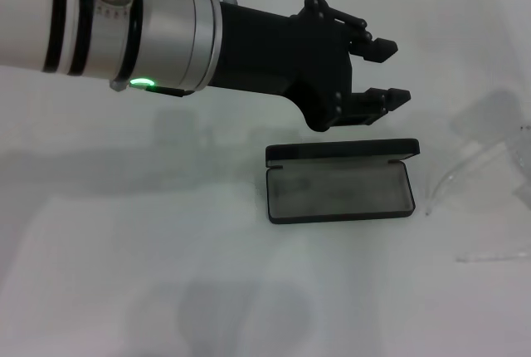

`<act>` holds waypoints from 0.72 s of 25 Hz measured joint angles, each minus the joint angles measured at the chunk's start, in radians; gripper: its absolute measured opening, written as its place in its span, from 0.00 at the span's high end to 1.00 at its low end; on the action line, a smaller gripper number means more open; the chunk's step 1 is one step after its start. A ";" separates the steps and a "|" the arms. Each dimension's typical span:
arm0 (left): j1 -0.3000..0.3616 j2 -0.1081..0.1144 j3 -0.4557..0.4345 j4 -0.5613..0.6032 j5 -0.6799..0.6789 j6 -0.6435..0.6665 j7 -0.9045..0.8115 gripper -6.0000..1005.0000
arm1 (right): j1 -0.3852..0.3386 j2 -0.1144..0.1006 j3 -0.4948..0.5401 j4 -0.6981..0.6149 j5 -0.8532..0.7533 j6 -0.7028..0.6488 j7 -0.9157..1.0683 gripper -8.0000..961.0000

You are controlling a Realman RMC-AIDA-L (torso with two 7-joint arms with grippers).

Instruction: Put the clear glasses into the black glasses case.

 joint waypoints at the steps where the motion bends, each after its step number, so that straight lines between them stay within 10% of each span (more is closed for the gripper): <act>1: 0.000 0.000 0.000 0.000 0.001 0.000 -0.001 0.54 | -0.002 0.000 0.000 -0.004 0.001 -0.001 -0.007 0.57; 8: 0.003 0.000 0.003 0.000 -0.004 0.000 -0.004 0.54 | -0.054 -0.011 0.017 -0.047 0.005 -0.003 -0.047 0.83; 18: 0.016 -0.001 0.003 0.000 -0.047 0.001 -0.005 0.55 | -0.161 -0.001 0.131 -0.215 0.078 -0.015 -0.139 0.87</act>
